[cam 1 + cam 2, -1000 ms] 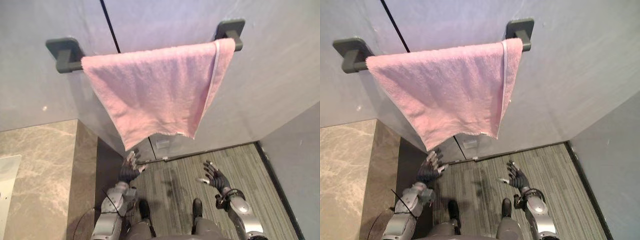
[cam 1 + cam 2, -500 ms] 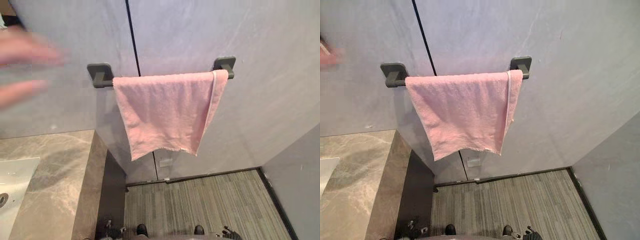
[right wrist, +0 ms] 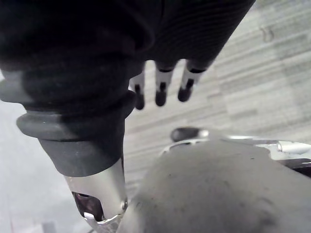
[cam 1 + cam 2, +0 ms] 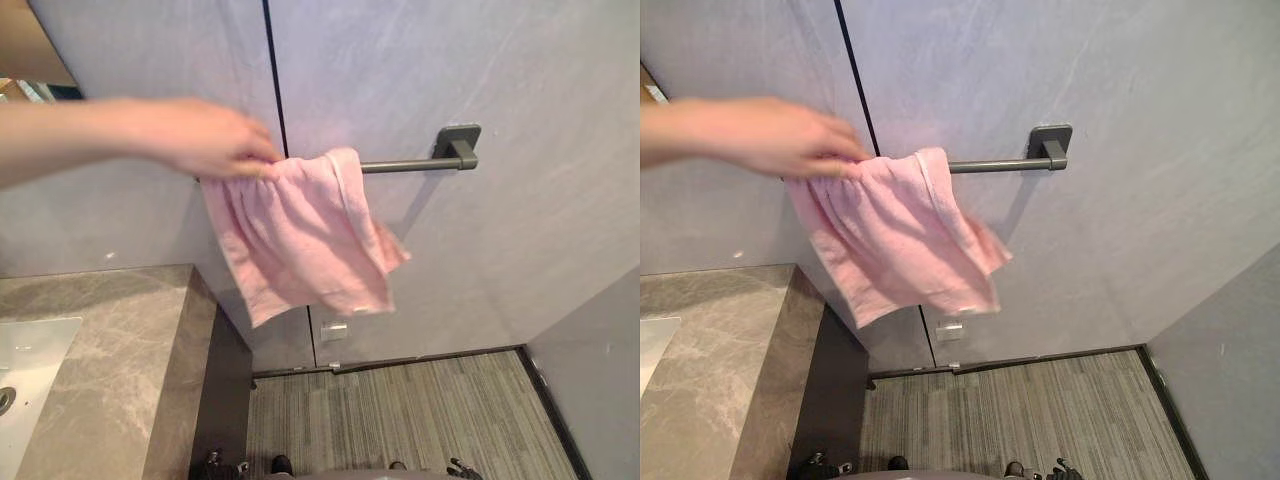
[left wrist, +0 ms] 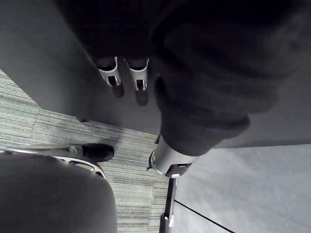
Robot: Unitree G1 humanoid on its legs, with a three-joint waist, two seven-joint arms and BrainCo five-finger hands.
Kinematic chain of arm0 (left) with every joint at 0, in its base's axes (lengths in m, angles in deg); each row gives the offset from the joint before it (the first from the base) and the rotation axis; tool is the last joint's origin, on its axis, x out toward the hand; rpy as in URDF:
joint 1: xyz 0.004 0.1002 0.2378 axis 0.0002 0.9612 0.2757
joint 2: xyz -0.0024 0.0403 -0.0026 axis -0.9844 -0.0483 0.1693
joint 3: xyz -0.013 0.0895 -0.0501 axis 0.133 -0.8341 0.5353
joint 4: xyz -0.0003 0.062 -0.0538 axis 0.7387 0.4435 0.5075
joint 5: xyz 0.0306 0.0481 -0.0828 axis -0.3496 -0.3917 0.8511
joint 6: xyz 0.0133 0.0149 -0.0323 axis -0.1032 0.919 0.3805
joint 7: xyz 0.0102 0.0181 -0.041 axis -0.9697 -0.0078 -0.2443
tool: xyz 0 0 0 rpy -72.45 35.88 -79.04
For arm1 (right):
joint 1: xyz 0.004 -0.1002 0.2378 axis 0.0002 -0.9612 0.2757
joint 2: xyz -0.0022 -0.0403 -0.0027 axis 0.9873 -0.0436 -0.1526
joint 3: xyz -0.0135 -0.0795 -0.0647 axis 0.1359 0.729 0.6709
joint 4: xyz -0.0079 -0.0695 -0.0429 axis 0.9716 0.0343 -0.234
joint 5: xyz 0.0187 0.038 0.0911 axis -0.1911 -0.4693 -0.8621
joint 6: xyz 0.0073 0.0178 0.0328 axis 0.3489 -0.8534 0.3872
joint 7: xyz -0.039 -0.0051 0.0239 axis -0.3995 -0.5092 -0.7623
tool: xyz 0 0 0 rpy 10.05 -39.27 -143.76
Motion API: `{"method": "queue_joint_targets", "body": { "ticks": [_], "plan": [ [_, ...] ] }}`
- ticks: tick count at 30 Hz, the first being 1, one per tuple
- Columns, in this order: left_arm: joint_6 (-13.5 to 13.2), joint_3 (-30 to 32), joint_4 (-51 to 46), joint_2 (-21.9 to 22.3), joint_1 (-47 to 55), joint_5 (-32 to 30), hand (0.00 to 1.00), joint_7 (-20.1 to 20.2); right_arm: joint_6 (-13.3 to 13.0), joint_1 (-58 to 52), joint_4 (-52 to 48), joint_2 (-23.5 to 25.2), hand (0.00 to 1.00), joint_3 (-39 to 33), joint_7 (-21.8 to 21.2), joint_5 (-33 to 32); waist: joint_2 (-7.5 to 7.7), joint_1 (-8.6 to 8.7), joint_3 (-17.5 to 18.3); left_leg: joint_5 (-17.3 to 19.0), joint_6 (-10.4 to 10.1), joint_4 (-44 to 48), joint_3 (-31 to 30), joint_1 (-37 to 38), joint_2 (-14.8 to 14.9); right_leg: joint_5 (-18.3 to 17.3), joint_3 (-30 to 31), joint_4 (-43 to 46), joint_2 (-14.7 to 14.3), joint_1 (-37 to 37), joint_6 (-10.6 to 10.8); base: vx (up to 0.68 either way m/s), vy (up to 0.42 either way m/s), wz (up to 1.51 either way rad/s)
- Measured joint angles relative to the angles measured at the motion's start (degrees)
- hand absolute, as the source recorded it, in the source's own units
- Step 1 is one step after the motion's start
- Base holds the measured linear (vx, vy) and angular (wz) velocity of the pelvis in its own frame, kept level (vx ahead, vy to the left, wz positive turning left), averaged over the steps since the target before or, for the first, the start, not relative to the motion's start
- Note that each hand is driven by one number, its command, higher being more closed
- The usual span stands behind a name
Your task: Organize washtable
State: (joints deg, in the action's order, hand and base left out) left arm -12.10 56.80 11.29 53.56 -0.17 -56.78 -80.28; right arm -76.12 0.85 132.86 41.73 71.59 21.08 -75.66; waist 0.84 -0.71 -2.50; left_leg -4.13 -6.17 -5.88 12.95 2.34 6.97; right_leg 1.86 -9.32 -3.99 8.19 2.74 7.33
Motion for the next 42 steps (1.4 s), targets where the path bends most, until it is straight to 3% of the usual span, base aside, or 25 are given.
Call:
{"method": "queue_joint_targets", "body": {
  "ticks": [8, 10, 13, 15, 21, 28, 32, 37, 39, 42],
  "plan": [
    [-0.08, -0.38, 0.36, -0.71, -0.31, -2.32, 0.00, -1.20, -0.22, 0.20, -0.07, -0.44, 0.00, 2.59, 0.64, -0.06, 0.16, 0.09, 0.32, 0.48, -0.37, 0.03, 0.57, 0.30, 0.07, -0.08, 0.22, -0.04, -0.08, 0.08, -0.23, 0.05, -0.008, -0.02],
    [-0.10, -4.00, -1.38, -0.91, -0.58, -2.33, 0.00, -2.28, -0.34, 0.38, -1.82, -0.65, 0.00, 3.90, 1.55, -1.01, 0.13, 0.13, 0.40, 0.51, -0.40, 0.05, 0.80, 0.37, 0.08, -0.08, 0.36, -0.05, -0.08, 0.09, -0.23, 0.02, -0.010, -0.06],
    [-0.50, -8.92, -12.61, -0.26, 1.10, -2.42, 0.00, -3.57, -0.99, -0.51, -8.42, -0.14, 0.00, 5.09, 3.48, -3.76, 0.15, 0.11, 0.41, 0.51, -0.39, 0.08, 0.74, 0.27, 0.08, -0.05, 0.33, 0.05, -0.06, -0.04, -0.25, -0.02, -0.003, 0.00],
    [-2.13, -11.33, -26.35, 1.69, 2.72, -2.69, 0.00, -4.10, -2.77, -0.67, -18.47, 1.48, 0.00, 6.41, 4.91, -6.94, 0.17, 0.19, 0.45, 0.50, -0.37, 0.04, 0.66, 0.19, 0.10, -0.05, 0.41, 0.32, -0.03, -0.43, -0.26, -0.07, -0.005, -0.03],
    [-5.07, -8.18, -59.64, 5.66, 9.14, -6.70, 0.00, -6.12, -7.04, -3.52, -49.73, 3.22, 0.00, 9.00, 4.31, -11.46, 0.25, 0.14, 0.47, 0.59, -0.22, 0.39, 1.33, -0.83, 0.11, -0.03, 1.56, 0.85, -0.02, -2.39, -0.27, -0.02, -0.003, -0.09],
    [-6.21, -6.58, -75.66, 6.65, 14.46, -8.79, 0.00, -5.66, -9.42, -4.65, -70.13, 3.40, 0.00, 15.22, 0.40, -15.28, 1.16, -0.13, -0.54, 0.62, -0.22, 0.45, 1.11, -0.87, 0.25, -0.06, 1.20, 0.84, -0.12, -1.82, -0.27, 0.02, -0.010, 0.03],
    [-7.60, -4.86, -84.25, 7.61, 16.21, -10.15, 0.00, -5.66, -11.47, -4.54, -77.37, 3.76, 0.00, 17.74, -1.12, -17.67, 2.23, -0.16, -3.90, 0.60, -0.21, 0.54, -0.88, -1.75, 0.30, -0.43, -0.35, 2.02, -0.07, -2.01, -0.30, -0.04, -0.009, 0.21],
    [-7.80, -3.91, -88.52, 9.28, 20.18, -6.62, 0.00, -3.22, -11.46, -1.76, -79.92, 2.58, 0.00, 20.98, -2.41, -19.71, 2.39, -0.20, -8.05, 1.06, 0.22, 4.69, -3.60, -5.11, 0.65, -1.74, -3.31, 4.28, 0.15, -2.42, -0.53, -0.06, -0.008, 0.34],
    [-7.12, -4.54, -88.98, 10.15, 21.77, -2.00, 0.00, -0.93, -11.38, 1.85, -79.93, 1.57, 0.00, 23.29, -2.48, -20.20, 1.83, -0.38, -8.98, 1.01, 0.21, 5.11, -4.96, -6.57, 0.96, -1.99, -4.30, 4.84, -0.18, -3.14, -0.87, -0.04, -0.026, 0.26],
    [-6.91, -5.51, -90.75, 10.80, 22.41, 0.04, 0.00, -0.47, -11.35, 5.31, -79.99, 1.31, 0.00, 25.87, -2.31, -20.31, 1.17, -0.68, -9.95, 1.01, 0.19, 5.79, -5.59, -7.42, 1.02, -2.10, -4.94, 4.96, -0.21, -3.19, -0.95, -0.02, -0.014, 0.15]
  ]
}}
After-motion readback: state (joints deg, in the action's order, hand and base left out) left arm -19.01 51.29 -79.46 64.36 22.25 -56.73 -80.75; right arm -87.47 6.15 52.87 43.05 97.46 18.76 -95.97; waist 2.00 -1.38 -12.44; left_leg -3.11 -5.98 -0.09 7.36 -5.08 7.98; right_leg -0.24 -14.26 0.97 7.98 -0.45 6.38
